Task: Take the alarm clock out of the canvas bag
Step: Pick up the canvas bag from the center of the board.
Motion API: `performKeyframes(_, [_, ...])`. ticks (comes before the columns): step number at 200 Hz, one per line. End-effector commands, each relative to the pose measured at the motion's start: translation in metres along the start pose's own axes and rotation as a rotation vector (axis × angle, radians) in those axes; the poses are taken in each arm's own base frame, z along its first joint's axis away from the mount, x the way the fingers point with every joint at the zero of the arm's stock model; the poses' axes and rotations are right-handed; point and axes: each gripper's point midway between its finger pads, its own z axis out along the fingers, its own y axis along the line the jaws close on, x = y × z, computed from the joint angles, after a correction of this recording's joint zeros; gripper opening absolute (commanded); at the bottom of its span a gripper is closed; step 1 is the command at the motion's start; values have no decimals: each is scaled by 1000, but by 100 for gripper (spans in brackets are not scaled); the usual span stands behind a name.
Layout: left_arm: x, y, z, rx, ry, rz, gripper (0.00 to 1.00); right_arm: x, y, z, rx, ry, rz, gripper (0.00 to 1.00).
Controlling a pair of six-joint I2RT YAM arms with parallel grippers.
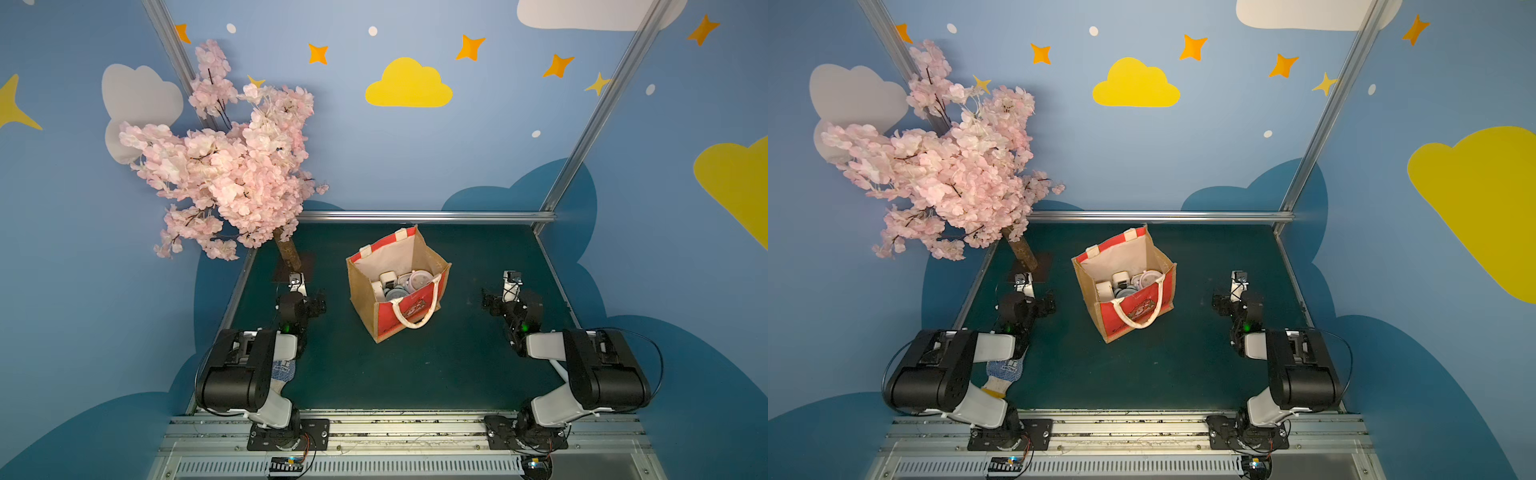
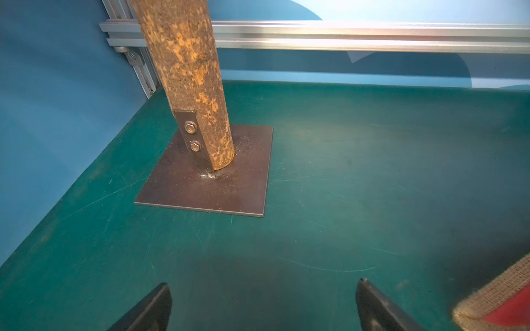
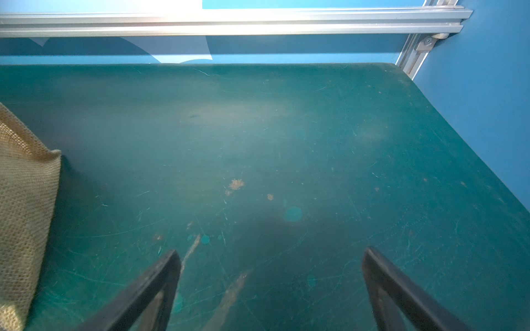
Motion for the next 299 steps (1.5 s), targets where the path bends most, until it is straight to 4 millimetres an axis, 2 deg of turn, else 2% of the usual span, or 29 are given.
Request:
performKeyframes(1, [-7,0,0,-6,-13,9,99,-3,-1,0,6,-12,-1,99])
performKeyframes(166, [-8,0,0,-6,-16,5,99,-3,-2,-1,-18,-10,21,99])
performKeyframes(190, [-24,-7,-2,31,-14,29,99,-12,-19,-6,70,6,70,99])
performKeyframes(195, [-26,-5,-5,23,13,20,99,-21,-22,-10,84,2,82,99])
performKeyframes(199, [-29,-4,-6,16,35,22,99,-17,-25,-14,98,49,103,99])
performKeyframes(220, [-51,9,-27,-54,46,-65,99,-24,-24,-37,109,112,190,98])
performKeyframes(243, [-75,4,-58,-15,-16,-139,99,-29,-22,-58,113,130,245,98])
performKeyframes(261, [-82,5,-82,-33,-17,-215,99,-34,-11,-70,59,176,270,97])
performKeyframes(299, [-104,-25,-129,74,-80,-203,99,-52,13,-95,-64,186,356,94])
